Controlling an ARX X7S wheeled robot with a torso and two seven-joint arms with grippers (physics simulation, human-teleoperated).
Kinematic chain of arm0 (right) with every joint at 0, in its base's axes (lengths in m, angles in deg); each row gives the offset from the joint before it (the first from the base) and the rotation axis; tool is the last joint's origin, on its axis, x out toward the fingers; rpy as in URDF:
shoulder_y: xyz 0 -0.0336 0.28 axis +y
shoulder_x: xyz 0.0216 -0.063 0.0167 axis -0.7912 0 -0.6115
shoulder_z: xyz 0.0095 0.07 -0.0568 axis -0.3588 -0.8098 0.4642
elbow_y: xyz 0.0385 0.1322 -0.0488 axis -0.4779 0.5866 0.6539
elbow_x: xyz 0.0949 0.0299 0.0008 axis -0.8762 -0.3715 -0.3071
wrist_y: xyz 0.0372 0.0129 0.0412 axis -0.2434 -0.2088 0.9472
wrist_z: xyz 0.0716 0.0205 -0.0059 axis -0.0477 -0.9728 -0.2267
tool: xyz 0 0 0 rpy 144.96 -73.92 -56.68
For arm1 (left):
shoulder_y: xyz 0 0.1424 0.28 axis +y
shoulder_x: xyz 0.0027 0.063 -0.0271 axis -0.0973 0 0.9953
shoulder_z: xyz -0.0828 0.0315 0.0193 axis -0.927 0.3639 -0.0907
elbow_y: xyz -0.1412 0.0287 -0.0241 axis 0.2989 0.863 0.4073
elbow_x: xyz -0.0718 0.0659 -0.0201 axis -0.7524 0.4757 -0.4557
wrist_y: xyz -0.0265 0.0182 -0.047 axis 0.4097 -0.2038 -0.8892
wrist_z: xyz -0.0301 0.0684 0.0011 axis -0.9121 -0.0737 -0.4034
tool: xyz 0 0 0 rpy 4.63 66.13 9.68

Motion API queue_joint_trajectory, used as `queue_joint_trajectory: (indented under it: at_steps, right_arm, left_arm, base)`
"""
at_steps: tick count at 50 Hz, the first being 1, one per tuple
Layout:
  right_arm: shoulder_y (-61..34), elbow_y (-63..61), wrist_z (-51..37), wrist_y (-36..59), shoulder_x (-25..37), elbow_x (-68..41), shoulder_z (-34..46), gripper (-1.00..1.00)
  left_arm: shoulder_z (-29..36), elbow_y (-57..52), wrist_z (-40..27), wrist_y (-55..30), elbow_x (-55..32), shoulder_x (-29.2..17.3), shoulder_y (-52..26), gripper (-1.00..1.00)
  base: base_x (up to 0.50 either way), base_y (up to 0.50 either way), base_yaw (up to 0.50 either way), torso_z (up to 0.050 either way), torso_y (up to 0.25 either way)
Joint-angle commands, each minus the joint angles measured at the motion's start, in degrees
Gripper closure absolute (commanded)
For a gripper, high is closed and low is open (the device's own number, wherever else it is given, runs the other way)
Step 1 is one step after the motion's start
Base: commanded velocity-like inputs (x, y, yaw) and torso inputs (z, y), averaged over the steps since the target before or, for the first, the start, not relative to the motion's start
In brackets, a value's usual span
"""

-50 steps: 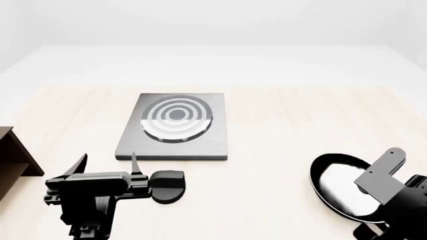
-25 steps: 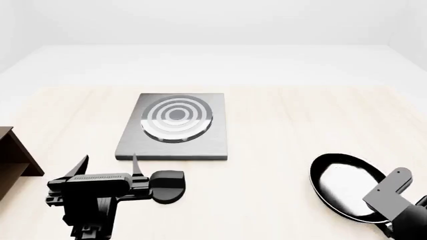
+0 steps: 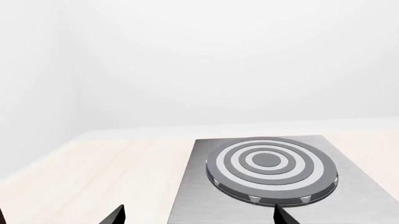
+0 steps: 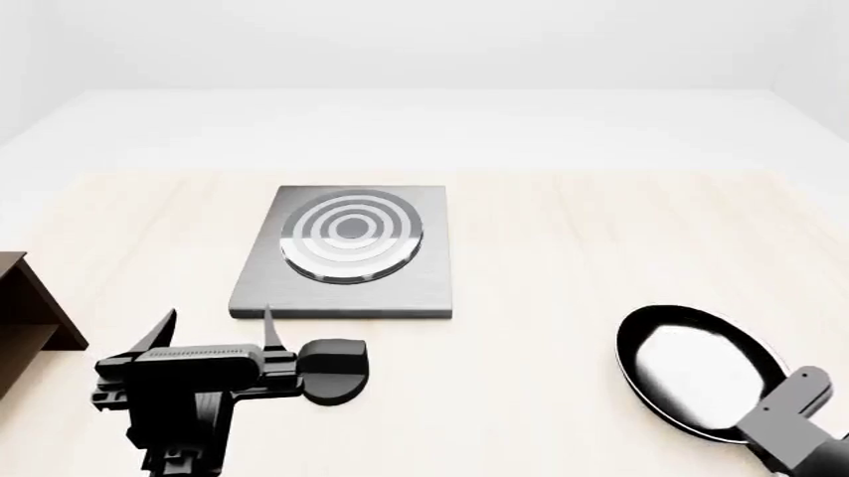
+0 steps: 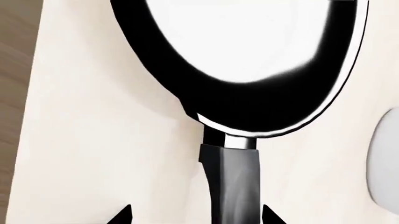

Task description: Turn on the stove and put the frying pan on it.

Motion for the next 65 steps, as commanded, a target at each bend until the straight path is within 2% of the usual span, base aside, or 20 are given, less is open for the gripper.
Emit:
queue_joint_trajectory:
  at_steps: [1,17,18,33,49,65]
  right_arm:
    - [3.32,3.80,-1.62,-3.06,0.48,2.25,0.88,-1.00]
    - [7.43,5.37,-4.29,-8.29,1.81,2.08,0.21,-1.00]
    - [7.68,4.73,-4.50,-8.35,2.06,1.71,0.10,1.00]
    - [4.85,-0.90,-5.57,-6.99,3.06,-1.08,-2.83,1.00]
    - [-1.79,-6.96,-3.02,-4.91,7.30,-3.21,-7.30,1.00]
    - [-10.14,-10.97,-0.58,-1.78,7.32,-3.49,-11.46,1.00]
  left_arm:
    - [0.25,0.18,-0.32,0.01,-0.06,-0.17,-0.06,-1.00]
    - [1.00,0.01,-0.75,-0.31,0.12,-0.42,-0.28,-1.00]
    - [1.02,0.00,-0.77,-0.31,0.12,-0.44,-0.30,-1.00]
    - [0.86,-0.28,-0.99,-0.77,-0.64,-0.75,-0.49,-1.00]
    - [0.96,-0.69,-1.35,-1.01,-1.00,-1.06,-0.65,-1.00]
    - [1.09,-0.27,-1.63,-0.57,-1.21,-1.25,-0.58,-1.00]
  base:
    - [0.00,0.00,0.00,0.000,0.000]
    - [0.00,0.00,0.00,-0.002,0.000]
    - [0.00,0.00,0.00,-0.011,0.000]
    - [0.00,0.00,0.00,0.000,0.000]
    - [0.00,0.00,0.00,0.000,0.000]
    - [0.00,0.00,0.00,0.000,0.000]
